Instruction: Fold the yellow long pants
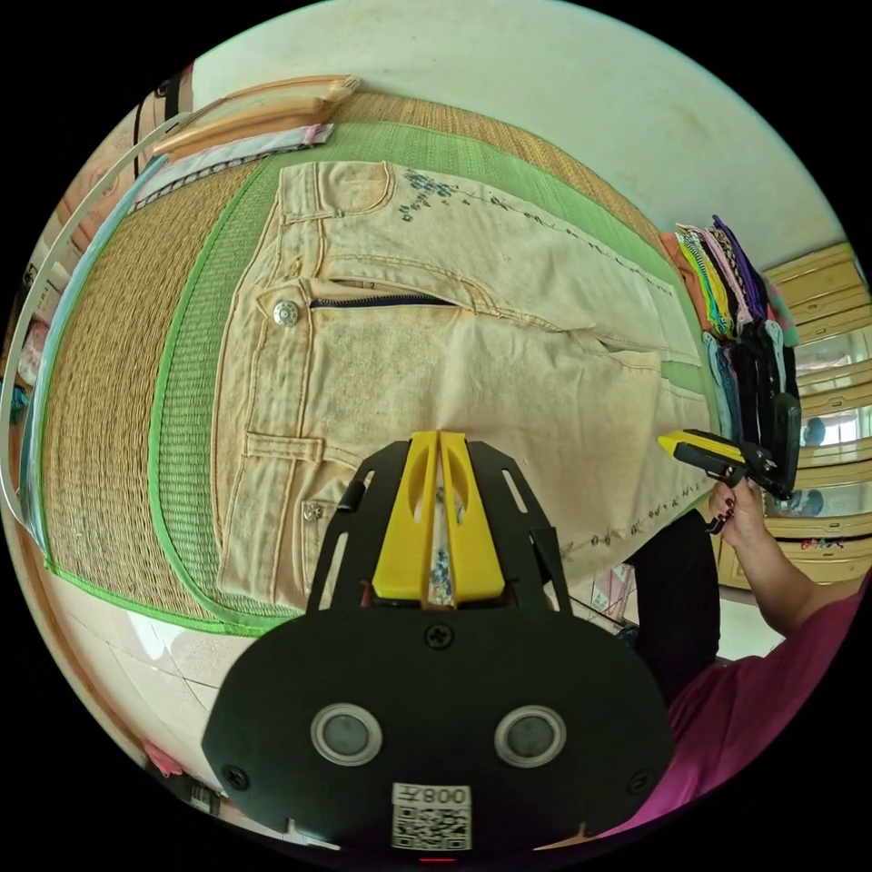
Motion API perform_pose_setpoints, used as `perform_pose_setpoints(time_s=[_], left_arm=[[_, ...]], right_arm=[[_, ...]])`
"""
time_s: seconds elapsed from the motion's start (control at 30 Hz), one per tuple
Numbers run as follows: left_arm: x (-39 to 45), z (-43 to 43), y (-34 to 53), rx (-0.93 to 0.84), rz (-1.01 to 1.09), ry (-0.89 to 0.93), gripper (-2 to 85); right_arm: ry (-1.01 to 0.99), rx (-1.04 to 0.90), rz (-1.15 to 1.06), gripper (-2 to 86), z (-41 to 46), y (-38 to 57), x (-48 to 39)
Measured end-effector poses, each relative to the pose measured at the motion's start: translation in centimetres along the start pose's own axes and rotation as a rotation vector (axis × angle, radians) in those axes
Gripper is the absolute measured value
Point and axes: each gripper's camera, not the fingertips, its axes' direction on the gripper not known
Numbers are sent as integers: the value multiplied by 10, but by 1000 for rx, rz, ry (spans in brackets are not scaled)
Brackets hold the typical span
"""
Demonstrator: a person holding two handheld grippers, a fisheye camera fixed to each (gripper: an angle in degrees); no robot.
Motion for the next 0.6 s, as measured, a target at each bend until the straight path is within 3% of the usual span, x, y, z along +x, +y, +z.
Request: perform_pose_setpoints(time_s=[0.37, 0.6], left_arm=[[-14, -21, -1, -4, 15, 15, 0], [-21, -35, 3, -9, 8, 2, 0]], right_arm=[[-68, -20, 91, 1, -22, 34, -7], [162, 105, 245, 1, -88, 46, 18]])
